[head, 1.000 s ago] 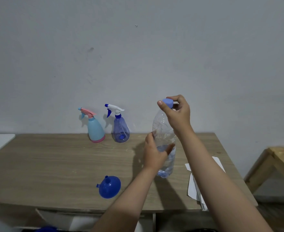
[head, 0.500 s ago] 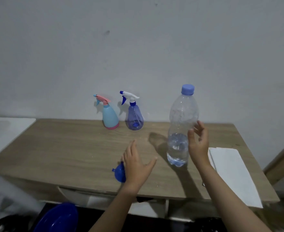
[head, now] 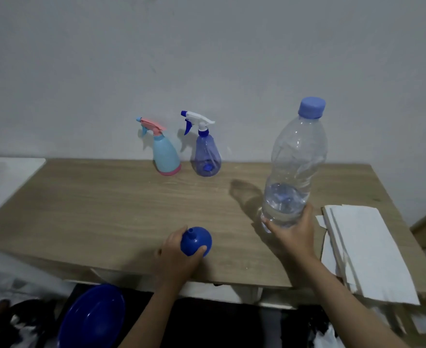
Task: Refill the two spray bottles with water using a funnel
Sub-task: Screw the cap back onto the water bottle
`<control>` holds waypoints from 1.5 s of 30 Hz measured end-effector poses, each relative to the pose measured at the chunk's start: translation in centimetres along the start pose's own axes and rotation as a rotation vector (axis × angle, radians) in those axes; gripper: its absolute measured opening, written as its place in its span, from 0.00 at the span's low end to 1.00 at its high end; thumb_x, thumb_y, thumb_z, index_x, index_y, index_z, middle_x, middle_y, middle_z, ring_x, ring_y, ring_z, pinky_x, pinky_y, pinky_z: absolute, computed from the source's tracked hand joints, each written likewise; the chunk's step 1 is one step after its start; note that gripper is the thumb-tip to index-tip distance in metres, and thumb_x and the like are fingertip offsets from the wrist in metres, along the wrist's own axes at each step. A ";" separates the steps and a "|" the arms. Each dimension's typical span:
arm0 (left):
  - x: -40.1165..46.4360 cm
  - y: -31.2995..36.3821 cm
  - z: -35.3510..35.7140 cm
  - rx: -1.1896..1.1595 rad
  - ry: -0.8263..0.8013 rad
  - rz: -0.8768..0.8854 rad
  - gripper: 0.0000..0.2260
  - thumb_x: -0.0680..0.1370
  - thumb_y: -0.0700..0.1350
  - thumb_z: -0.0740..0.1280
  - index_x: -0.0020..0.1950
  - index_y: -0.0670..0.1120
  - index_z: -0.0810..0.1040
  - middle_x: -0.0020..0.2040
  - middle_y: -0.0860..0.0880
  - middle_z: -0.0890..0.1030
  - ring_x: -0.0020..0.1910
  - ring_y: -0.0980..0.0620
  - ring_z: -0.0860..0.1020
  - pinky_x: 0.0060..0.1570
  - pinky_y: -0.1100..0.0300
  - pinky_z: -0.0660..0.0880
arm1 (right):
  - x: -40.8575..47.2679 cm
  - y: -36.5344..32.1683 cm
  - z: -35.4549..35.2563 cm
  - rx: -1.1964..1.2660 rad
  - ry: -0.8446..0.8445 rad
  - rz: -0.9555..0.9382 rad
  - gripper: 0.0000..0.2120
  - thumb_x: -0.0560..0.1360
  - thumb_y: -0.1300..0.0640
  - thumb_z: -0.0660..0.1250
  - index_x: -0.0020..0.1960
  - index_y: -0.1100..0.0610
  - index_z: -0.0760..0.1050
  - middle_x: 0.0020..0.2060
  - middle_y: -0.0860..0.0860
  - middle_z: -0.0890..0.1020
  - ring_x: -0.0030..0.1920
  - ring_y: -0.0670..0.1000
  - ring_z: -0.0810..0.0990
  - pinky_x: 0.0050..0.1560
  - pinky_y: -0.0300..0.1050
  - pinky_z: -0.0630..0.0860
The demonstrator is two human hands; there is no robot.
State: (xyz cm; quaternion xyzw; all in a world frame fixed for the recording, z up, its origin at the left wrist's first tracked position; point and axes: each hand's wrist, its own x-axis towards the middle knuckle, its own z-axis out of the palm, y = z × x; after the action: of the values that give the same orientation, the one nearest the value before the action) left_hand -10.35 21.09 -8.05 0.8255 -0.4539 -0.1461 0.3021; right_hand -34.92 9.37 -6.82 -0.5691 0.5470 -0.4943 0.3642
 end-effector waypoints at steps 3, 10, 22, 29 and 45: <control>1.3 0.9 0.8 -0.037 0.044 0.028 0.30 0.61 0.65 0.69 0.60 0.53 0.76 0.55 0.56 0.77 0.55 0.53 0.77 0.56 0.50 0.73 | 0.6 0.1 0.1 -0.023 0.010 -0.028 0.37 0.59 0.52 0.82 0.59 0.46 0.64 0.53 0.48 0.76 0.51 0.44 0.78 0.48 0.40 0.76; 8.9 8.0 5.0 -0.147 0.058 0.122 0.26 0.61 0.64 0.72 0.54 0.53 0.77 0.50 0.54 0.79 0.52 0.49 0.78 0.55 0.49 0.74 | 4.3 0.3 1.0 0.012 0.058 0.001 0.34 0.59 0.54 0.82 0.57 0.46 0.66 0.51 0.45 0.77 0.51 0.46 0.80 0.46 0.38 0.77; 19.8 15.3 12.6 -0.066 0.002 0.220 0.26 0.67 0.57 0.73 0.61 0.49 0.76 0.59 0.49 0.77 0.58 0.46 0.75 0.58 0.49 0.71 | 17.3 1.1 3.2 -0.082 0.222 -0.037 0.34 0.60 0.57 0.82 0.59 0.58 0.66 0.49 0.47 0.75 0.46 0.42 0.76 0.41 0.19 0.65; 21.2 14.9 14.5 0.006 0.011 0.232 0.26 0.66 0.58 0.74 0.61 0.48 0.76 0.58 0.47 0.76 0.58 0.44 0.74 0.57 0.49 0.72 | 19.4 2.5 4.0 -0.092 0.209 -0.017 0.36 0.60 0.59 0.81 0.62 0.60 0.65 0.50 0.48 0.74 0.46 0.42 0.74 0.41 0.20 0.66; 11.5 16.5 15.0 -0.091 0.001 0.386 0.33 0.70 0.65 0.61 0.69 0.48 0.66 0.66 0.46 0.70 0.64 0.43 0.71 0.62 0.44 0.68 | 0.9 -1.1 -2.1 -0.293 0.341 -0.108 0.15 0.72 0.54 0.67 0.56 0.59 0.78 0.51 0.50 0.81 0.53 0.46 0.76 0.57 0.31 0.69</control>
State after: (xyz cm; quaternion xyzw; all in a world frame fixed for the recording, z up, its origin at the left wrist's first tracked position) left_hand -22.70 -0.77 -8.85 0.7089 -0.5963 -0.1053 0.3618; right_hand -36.78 8.90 -5.12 -0.5526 0.6353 -0.5174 0.1528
